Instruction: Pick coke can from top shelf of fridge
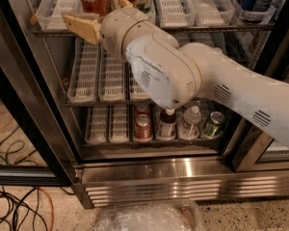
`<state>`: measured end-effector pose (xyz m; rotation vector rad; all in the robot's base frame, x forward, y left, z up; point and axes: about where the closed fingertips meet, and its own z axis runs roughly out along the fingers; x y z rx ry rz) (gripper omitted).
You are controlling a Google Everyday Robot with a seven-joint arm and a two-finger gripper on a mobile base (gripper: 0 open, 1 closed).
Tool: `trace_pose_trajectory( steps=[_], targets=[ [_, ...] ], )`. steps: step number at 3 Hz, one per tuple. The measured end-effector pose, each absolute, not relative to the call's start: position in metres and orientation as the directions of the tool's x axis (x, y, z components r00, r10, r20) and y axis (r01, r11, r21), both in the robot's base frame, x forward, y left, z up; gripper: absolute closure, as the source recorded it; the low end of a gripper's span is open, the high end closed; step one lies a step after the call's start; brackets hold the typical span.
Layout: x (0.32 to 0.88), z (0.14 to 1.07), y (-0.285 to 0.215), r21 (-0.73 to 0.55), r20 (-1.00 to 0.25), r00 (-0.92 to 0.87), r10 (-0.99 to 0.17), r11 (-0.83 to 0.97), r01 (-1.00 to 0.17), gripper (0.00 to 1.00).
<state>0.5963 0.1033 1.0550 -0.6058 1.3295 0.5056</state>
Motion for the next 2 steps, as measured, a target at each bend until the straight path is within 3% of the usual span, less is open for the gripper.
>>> trace_pose_trajectory(
  steps=[2],
  targets=[
    [0.6127,1.0569,0.1116,-0.111,-0.983,0.185,0.018,0.739,-0.664,0.26]
  ],
)
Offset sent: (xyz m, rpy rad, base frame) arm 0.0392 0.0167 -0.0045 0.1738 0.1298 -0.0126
